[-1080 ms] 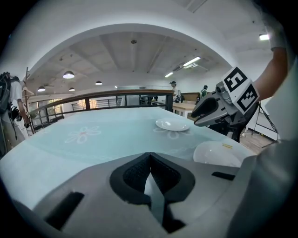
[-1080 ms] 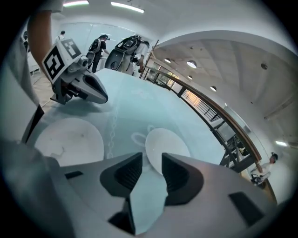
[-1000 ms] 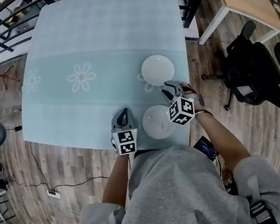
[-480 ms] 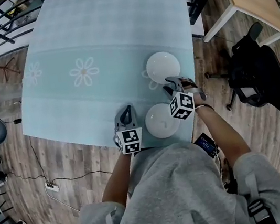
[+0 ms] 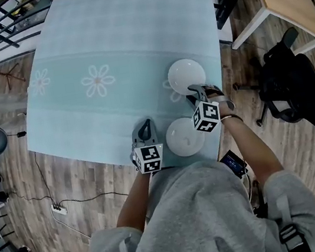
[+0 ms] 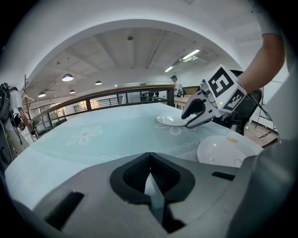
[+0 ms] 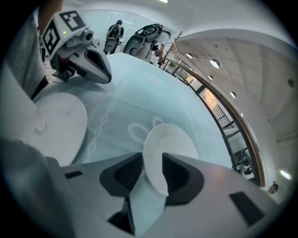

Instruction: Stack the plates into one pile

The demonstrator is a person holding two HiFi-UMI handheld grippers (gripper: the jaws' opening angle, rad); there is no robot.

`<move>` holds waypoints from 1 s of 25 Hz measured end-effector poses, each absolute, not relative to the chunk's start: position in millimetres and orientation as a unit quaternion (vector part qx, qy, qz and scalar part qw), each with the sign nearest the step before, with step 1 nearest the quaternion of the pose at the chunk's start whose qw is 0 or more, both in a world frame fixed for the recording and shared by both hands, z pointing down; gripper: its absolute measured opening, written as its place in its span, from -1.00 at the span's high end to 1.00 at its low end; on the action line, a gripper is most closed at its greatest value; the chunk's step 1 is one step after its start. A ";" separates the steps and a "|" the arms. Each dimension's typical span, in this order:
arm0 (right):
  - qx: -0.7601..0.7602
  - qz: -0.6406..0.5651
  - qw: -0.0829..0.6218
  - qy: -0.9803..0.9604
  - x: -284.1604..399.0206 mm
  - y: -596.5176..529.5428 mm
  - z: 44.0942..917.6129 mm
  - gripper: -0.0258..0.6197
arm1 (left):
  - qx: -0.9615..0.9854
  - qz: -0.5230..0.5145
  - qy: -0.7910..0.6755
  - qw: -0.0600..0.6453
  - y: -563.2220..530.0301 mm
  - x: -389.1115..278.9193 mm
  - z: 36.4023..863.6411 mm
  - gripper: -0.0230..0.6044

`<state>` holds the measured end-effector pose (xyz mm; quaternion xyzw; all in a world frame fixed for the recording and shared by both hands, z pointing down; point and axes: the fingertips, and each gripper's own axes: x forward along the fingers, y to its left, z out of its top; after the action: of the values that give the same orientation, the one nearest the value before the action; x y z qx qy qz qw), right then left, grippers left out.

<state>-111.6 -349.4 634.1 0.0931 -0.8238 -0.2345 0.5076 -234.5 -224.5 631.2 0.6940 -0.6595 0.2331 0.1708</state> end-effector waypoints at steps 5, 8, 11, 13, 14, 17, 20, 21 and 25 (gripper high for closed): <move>0.085 -0.251 0.516 -0.815 -112.6 -350.2 635.1 0.46 | 0.694 0.233 -0.660 0.170 -225.3 -235.0 631.3 0.86; 0.075 -0.226 0.525 -0.817 -112.8 -348.9 638.1 0.55 | 0.694 0.236 -0.659 0.170 -225.1 -234.9 632.2 0.86; 0.057 -0.216 0.540 -0.811 -114.7 -347.4 640.6 0.58 | 0.693 0.238 -0.659 0.171 -226.3 -235.6 632.2 0.86; 0.052 -0.211 0.549 -0.807 -114.8 -344.0 642.9 0.70 | 0.693 0.238 -0.659 0.171 -225.9 -235.6 632.1 0.86; 0.053 -0.209 0.551 -0.806 -114.8 -343.0 643.5 0.71 | 0.693 0.238 -0.659 0.171 -225.2 -235.7 632.2 0.86; 0.065 -0.205 0.551 -0.806 -116.1 -343.2 644.2 0.72 | 0.693 0.237 -0.659 0.171 -224.7 -236.8 633.7 0.86; 0.079 -0.218 0.551 -0.801 -115.7 -344.5 645.9 0.72 | 0.694 0.237 -0.658 0.170 -226.1 -236.2 635.8 0.86; 0.081 -0.223 0.551 -0.800 -115.6 -344.3 646.9 0.72 | 0.694 0.237 -0.659 0.170 -225.8 -236.3 636.5 0.86; 0.076 -0.234 0.548 -0.799 -116.4 -343.8 647.7 0.73 | 0.693 0.237 -0.659 0.170 -225.7 -238.1 636.4 0.86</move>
<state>-116.4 -343.8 647.7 0.0759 -0.7994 -0.2336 0.5483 -238.1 -225.7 636.4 0.6935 -0.6587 0.2375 0.1700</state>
